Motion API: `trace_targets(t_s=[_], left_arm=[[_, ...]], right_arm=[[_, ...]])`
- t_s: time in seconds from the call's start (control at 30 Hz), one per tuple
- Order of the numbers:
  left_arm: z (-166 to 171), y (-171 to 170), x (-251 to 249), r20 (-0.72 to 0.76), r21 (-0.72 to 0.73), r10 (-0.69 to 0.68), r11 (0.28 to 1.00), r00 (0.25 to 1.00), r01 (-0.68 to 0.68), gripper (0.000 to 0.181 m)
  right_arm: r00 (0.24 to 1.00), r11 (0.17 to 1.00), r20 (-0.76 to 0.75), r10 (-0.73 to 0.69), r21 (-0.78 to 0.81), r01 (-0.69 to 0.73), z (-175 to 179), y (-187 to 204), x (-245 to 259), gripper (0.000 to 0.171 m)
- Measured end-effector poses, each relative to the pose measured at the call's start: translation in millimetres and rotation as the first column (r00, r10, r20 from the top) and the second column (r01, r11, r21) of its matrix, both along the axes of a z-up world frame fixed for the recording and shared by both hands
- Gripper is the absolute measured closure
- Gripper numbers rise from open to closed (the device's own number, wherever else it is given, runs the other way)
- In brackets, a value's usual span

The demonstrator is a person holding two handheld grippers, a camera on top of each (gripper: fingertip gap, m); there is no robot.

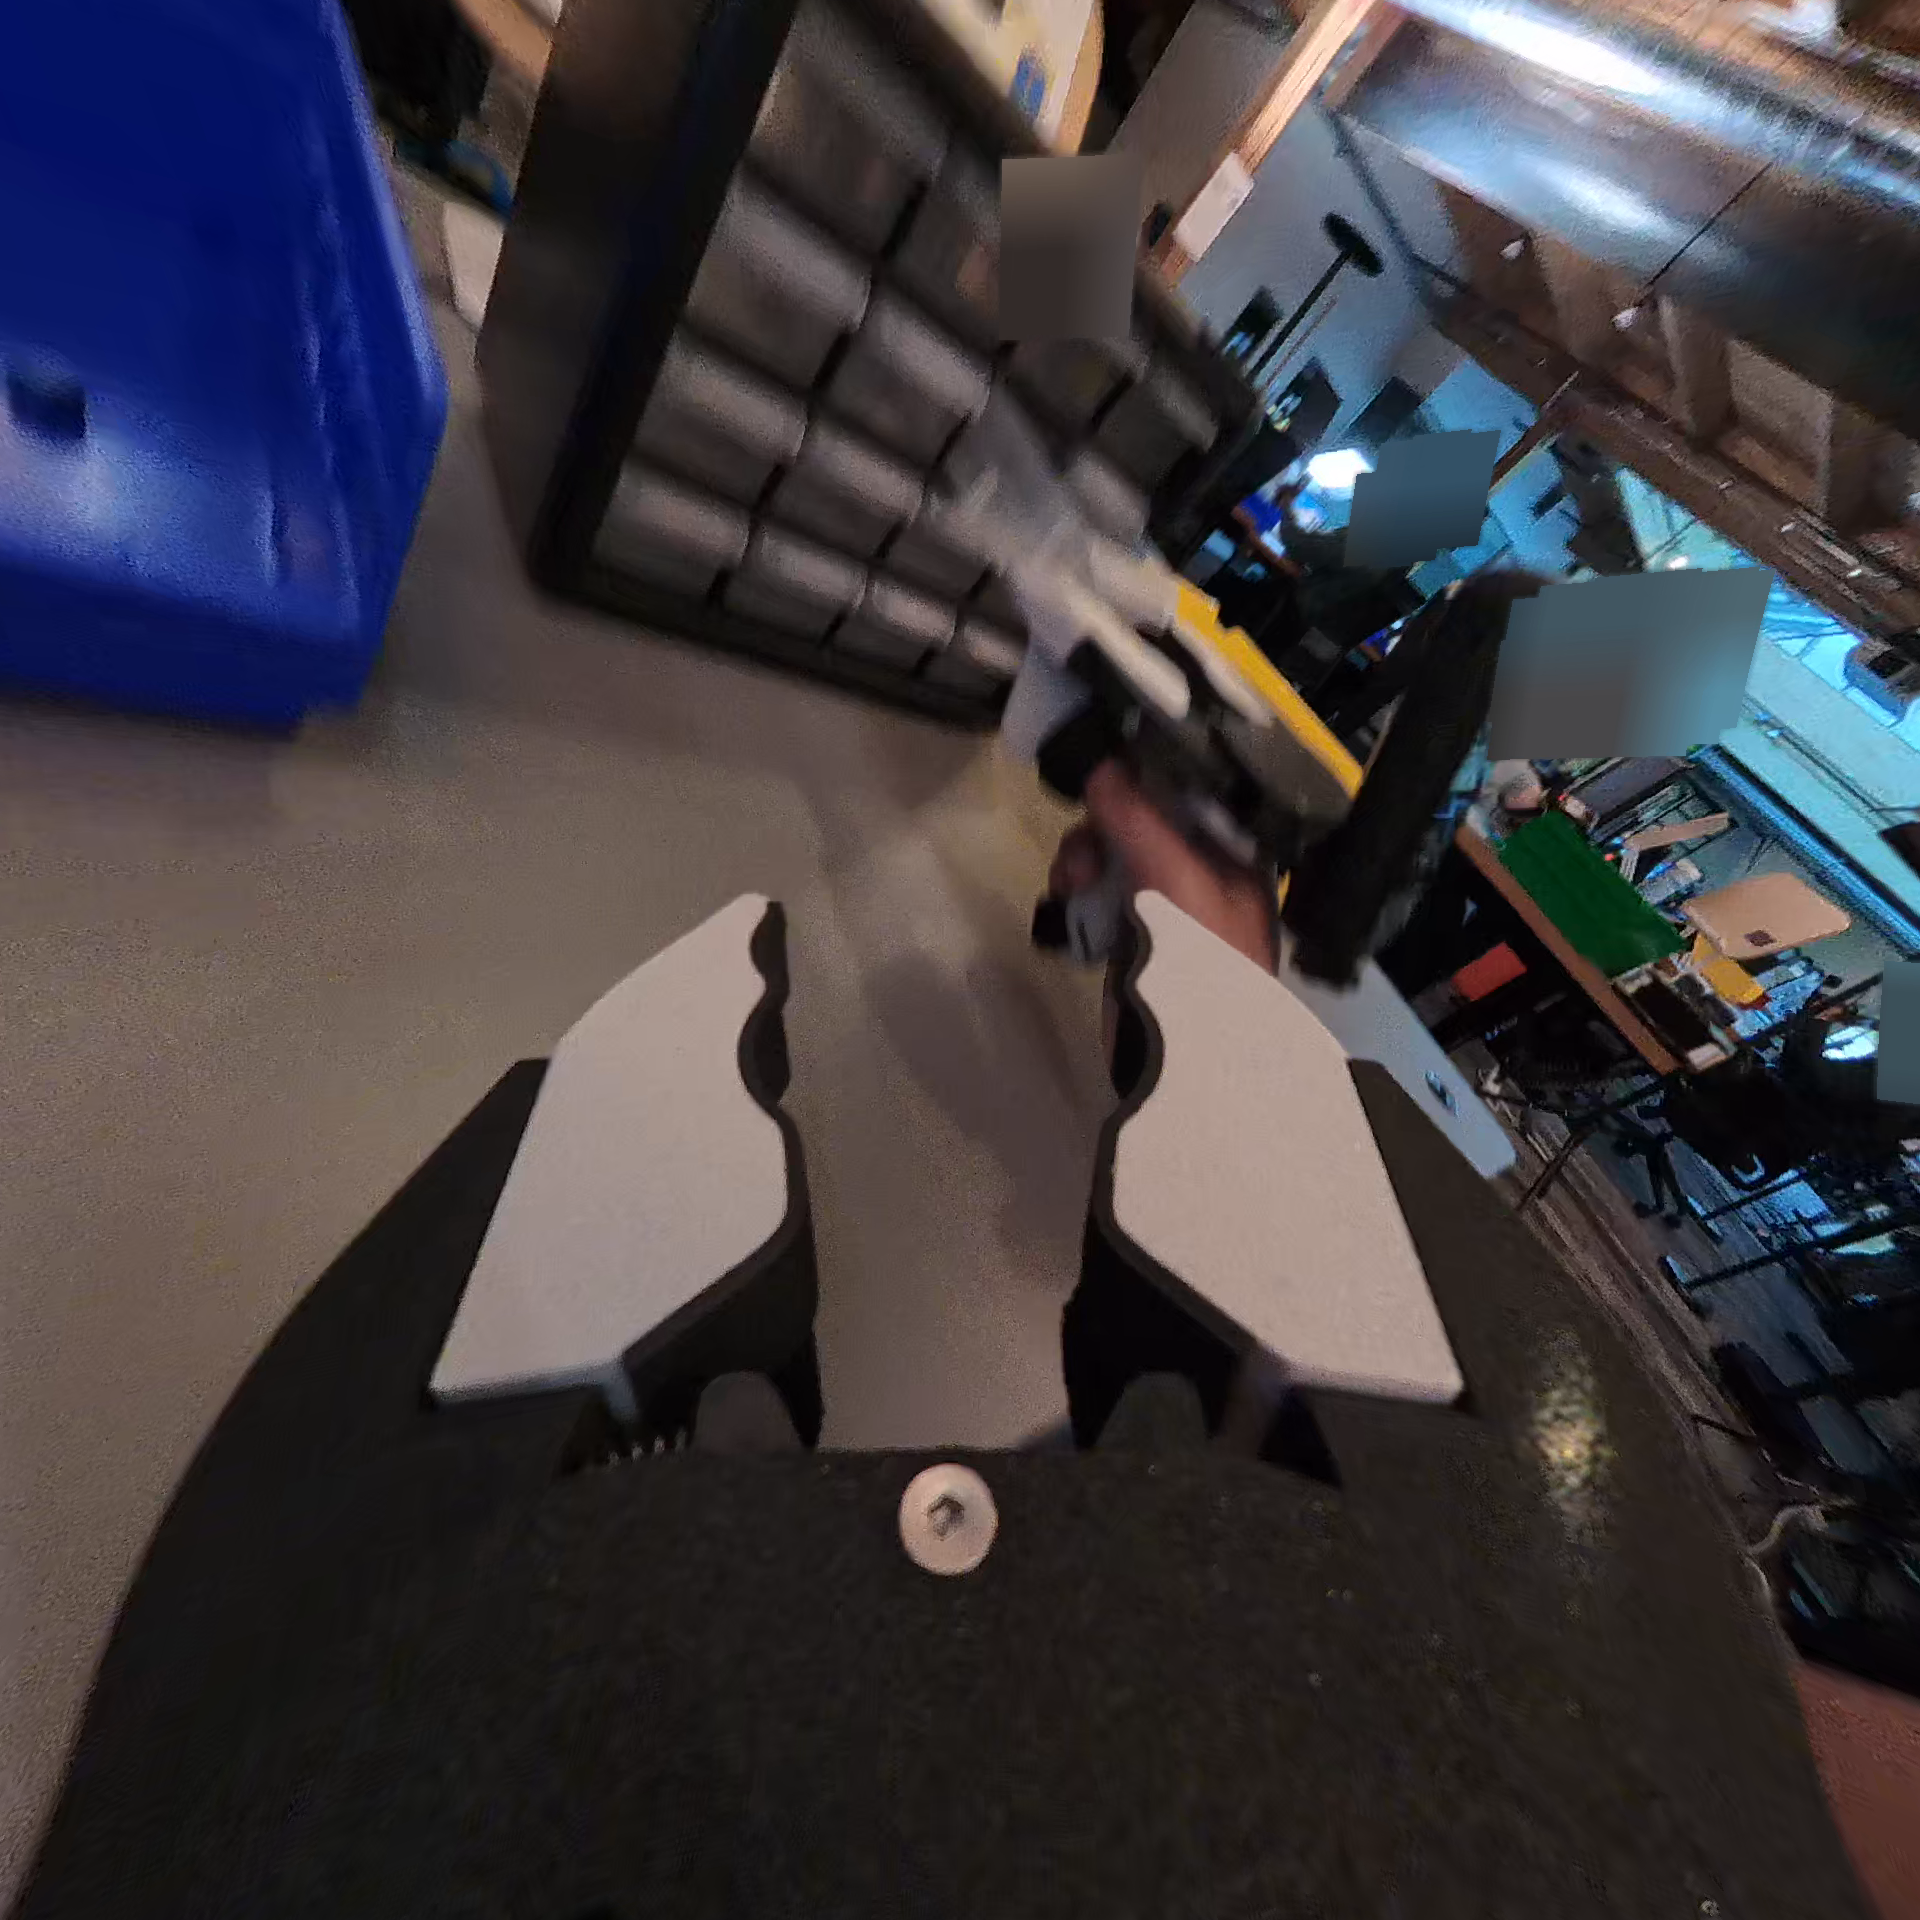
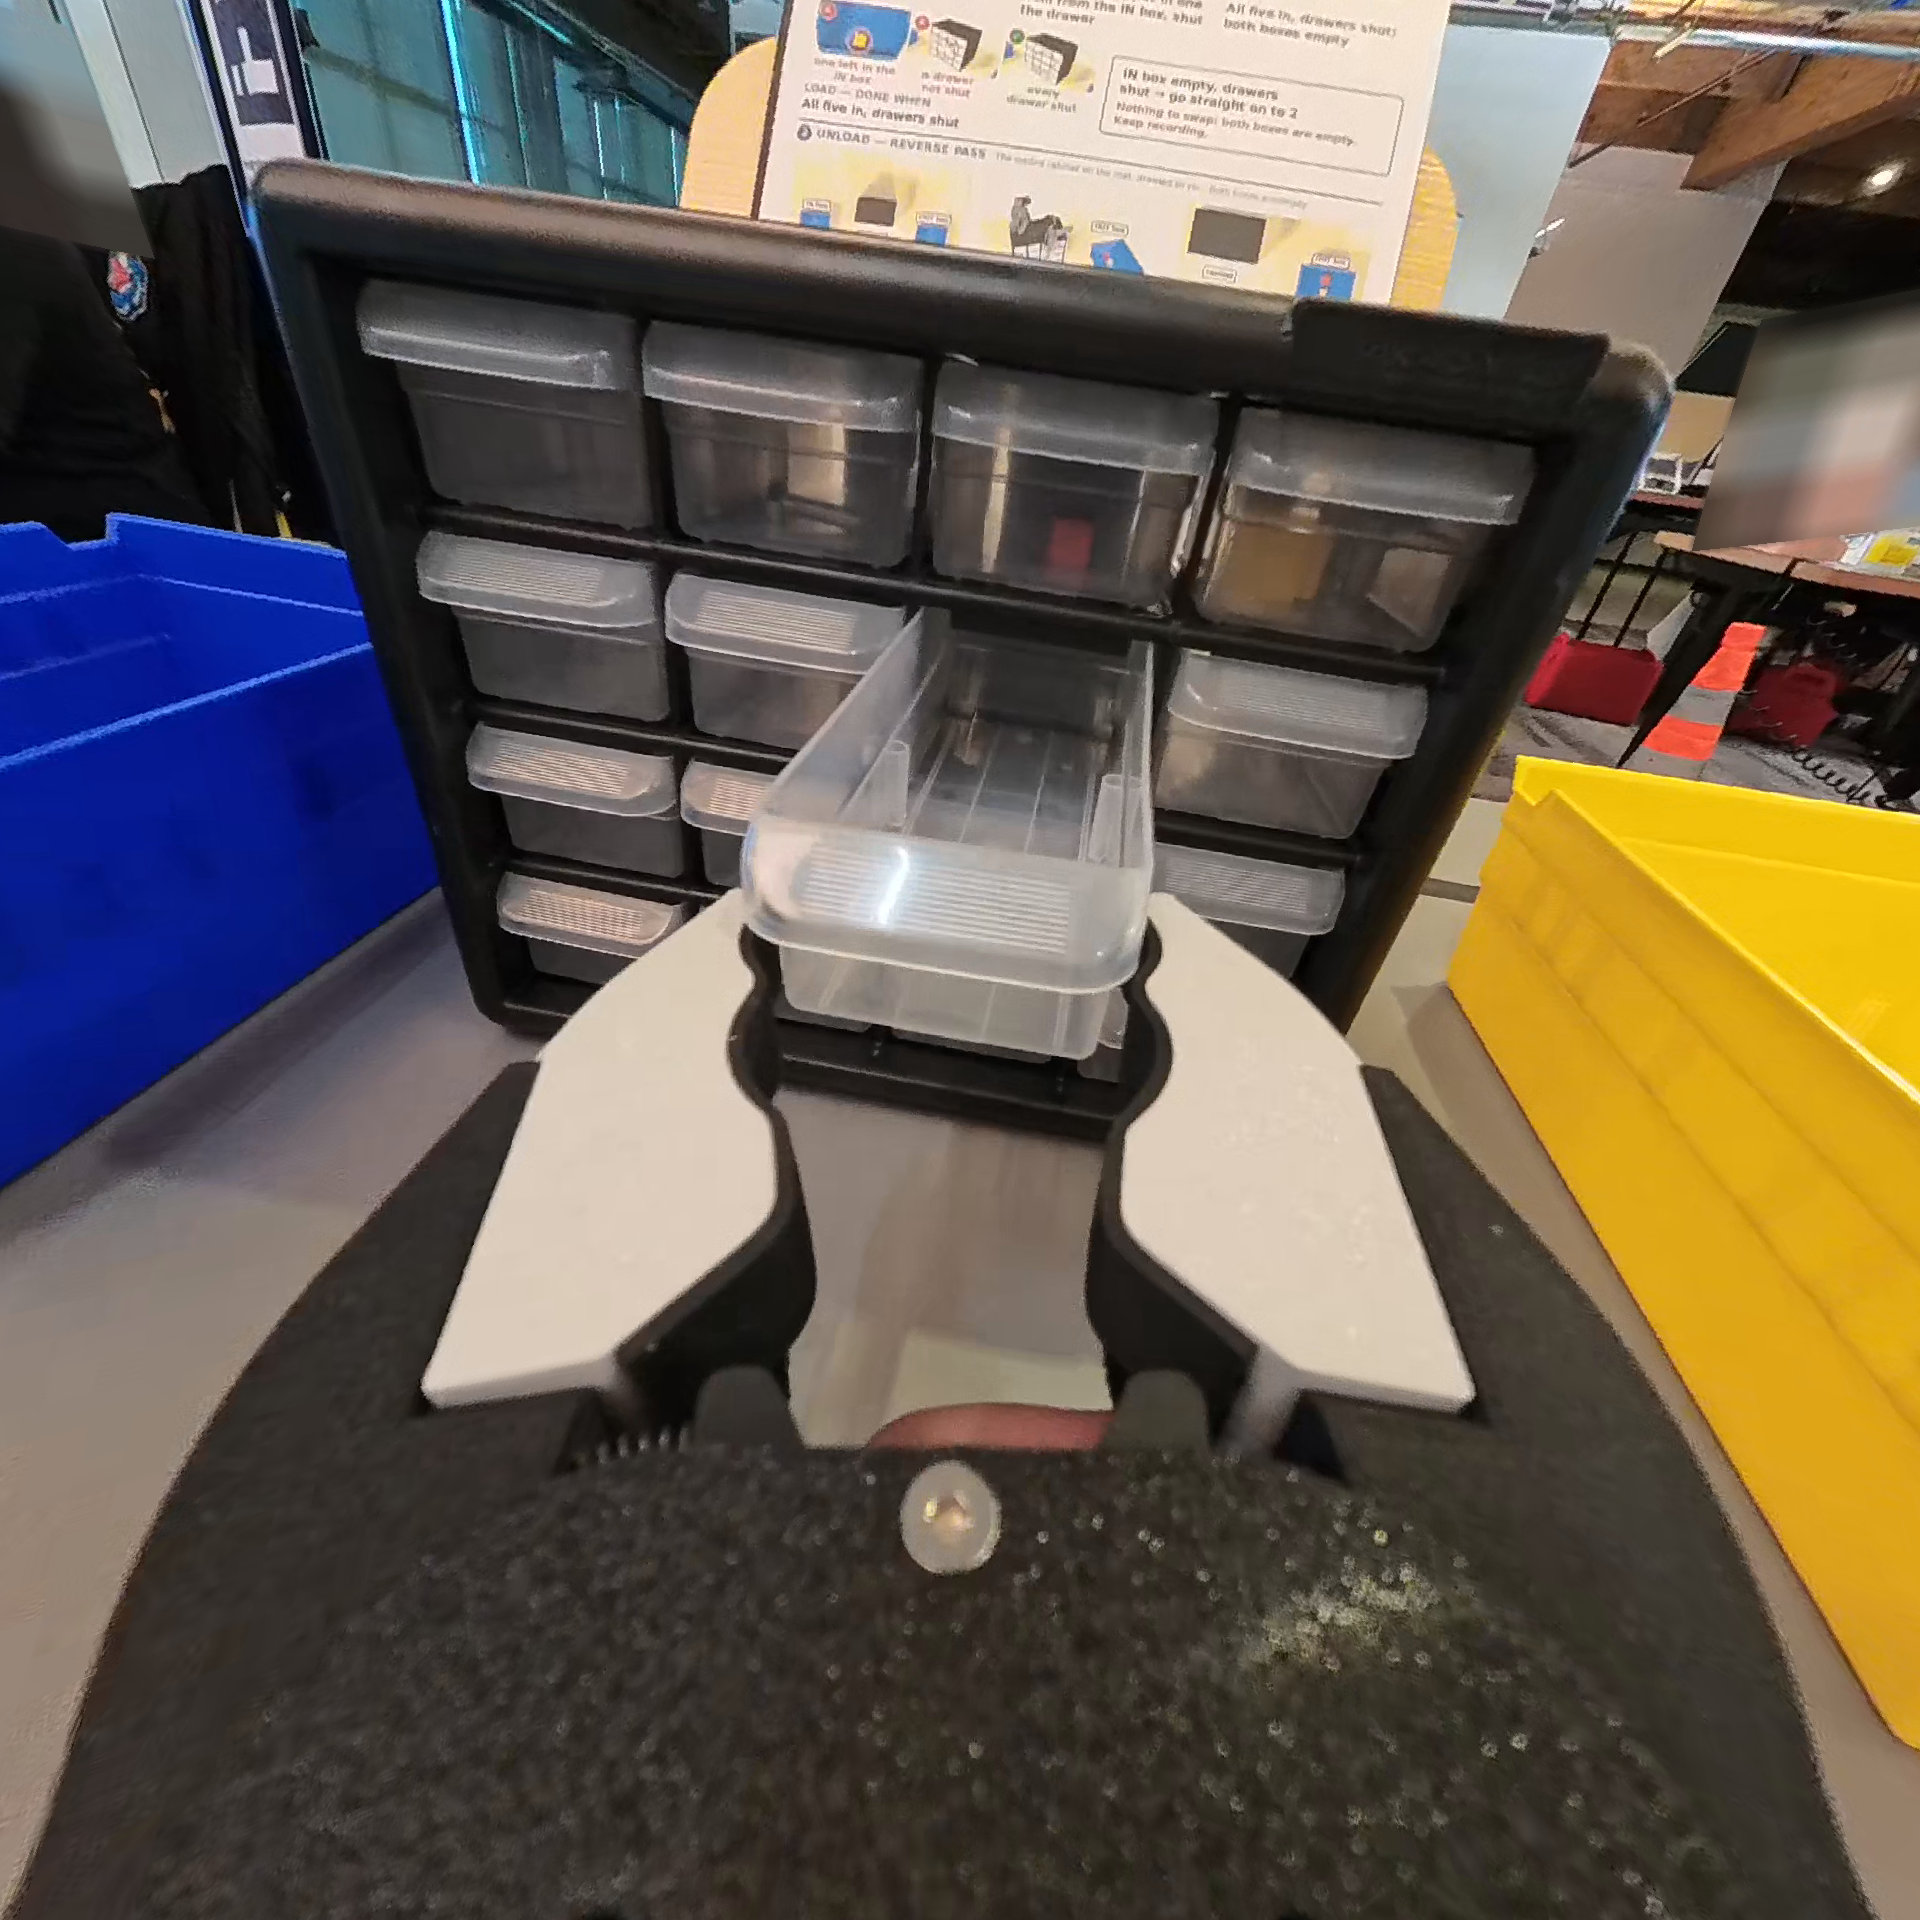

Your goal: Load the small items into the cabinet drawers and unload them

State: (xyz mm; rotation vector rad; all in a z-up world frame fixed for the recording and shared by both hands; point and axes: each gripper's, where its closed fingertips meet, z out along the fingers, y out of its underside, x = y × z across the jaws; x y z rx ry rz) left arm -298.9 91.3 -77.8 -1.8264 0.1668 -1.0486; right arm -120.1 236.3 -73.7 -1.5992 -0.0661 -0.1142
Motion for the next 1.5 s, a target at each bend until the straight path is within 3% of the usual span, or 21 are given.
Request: trace_targets(t_s=[0.17,0.3,0.4,0.53,0.63,0.77,0.87,1.27,1.5], left_arm=[[-22.3,-54.1,5.3,-0.128,0.043,-0.062,0.997,0.99,0.068,0.12],[-31.8,-56.8,19.2,-0.296,0.083,-0.102,0.988,0.95,0.132,0.124],[-54.0,-56.9,22.2,-0.394,0.026,-0.117,0.99,0.912,0.138,0.124],[-60.8,-62.0,27.1,-0.397,-0.014,-0.156,0.986,0.905,0.164,0.124],[-60.7,-62.6,27.6,-0.401,-0.013,-0.158,0.986,0.902,0.167,0.124],[-58.6,-62.3,27.1,-0.398,-0.004,-0.155,0.986,0.904,0.167,0.125],[-58.0,-64.3,29.3,-0.389,-0.007,-0.167,0.984,0.906,0.178,0.125],[-56.1,-61.9,25.6,-0.413,0.015,-0.151,0.985,0.898,0.172,0.125],[-58.3,-55.1,19.6,-0.474,0.058,-0.102,0.987,0.875,0.147,0.128]], right_arm=[[1.0,1.0,-0.009,0.006,0.011,-0.006,2.8,3.1,1.9,0.108],[0.999,1.0,-0.032,0.018,0.003,-0.018,6.4,18.3,6.1,0.108],[0.995,0.998,-0.09,0.045,-0.049,-0.05,1.9,34.5,8.2,0.108],[0.984,0.984,-0.14,0.107,-0.13,-0.126,-11.7,45.4,7.0,0.101],[0.976,0.974,-0.184,0.116,-0.173,-0.148,-29.0,26.9,8.7,0.101],[0.988,0.994,-0.11,0.106,-0.028,-0.109,-9.9,-2.1,12.5,0.139],[0.994,0.995,-0.05,0.096,0.043,-0.094,11.8,-0.3,8.5,0.147],[0.993,0.991,-0.021,0.12,-0.051,-0.121,9.2,52.5,-6.5,0.138],[0.991,0.99,-0.02,0.132,-0.051,-0.133,9.4,66.5,-2.1,0.146]])
